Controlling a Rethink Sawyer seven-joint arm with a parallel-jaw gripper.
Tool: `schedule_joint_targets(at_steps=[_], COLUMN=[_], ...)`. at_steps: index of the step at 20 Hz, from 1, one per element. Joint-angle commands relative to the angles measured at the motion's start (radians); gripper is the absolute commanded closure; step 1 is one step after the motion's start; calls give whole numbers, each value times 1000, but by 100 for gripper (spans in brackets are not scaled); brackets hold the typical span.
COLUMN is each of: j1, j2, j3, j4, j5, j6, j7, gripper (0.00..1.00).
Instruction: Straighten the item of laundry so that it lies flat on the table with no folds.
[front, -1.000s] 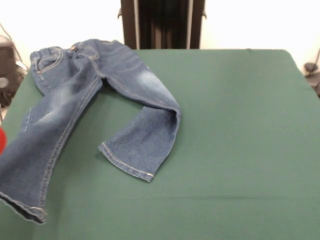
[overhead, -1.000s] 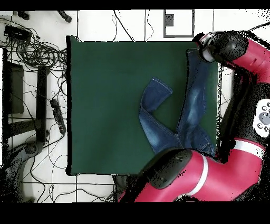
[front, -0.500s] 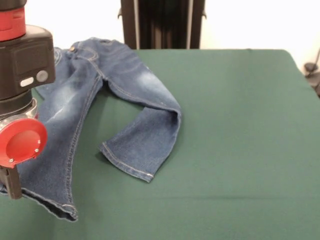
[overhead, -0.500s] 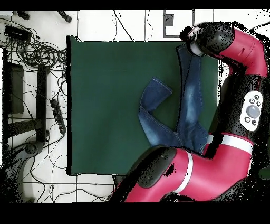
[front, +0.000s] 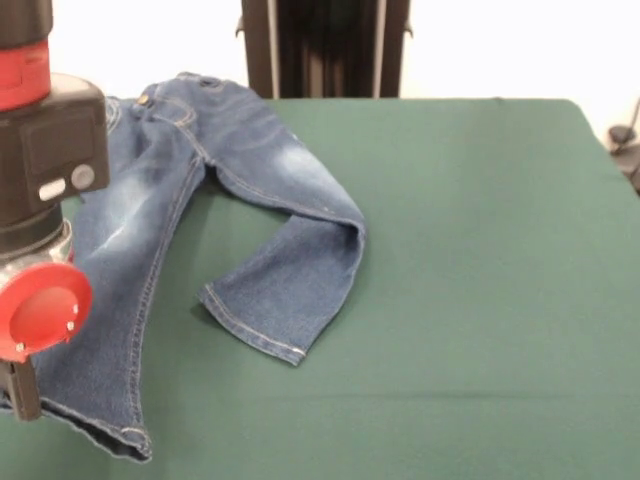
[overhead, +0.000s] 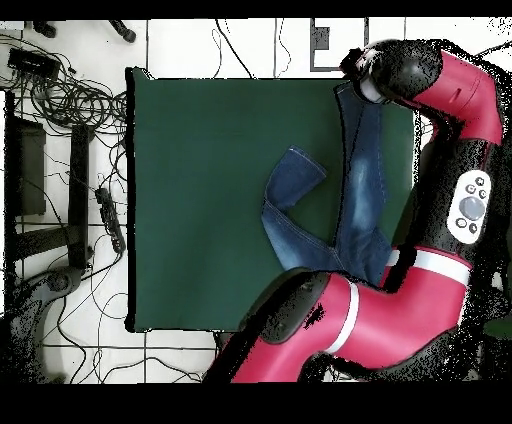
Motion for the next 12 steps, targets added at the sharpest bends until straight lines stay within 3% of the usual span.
schedule_joint_targets(at_steps=[1, 2, 12], j1=[46, 48, 51], j2=[83, 89, 103], j3=[33, 27, 4], j4=[-65, -76, -113], j5=[-16, -15, -37], j6=[46, 48, 42], j7=[184, 189, 176], gripper=[100, 0, 0])
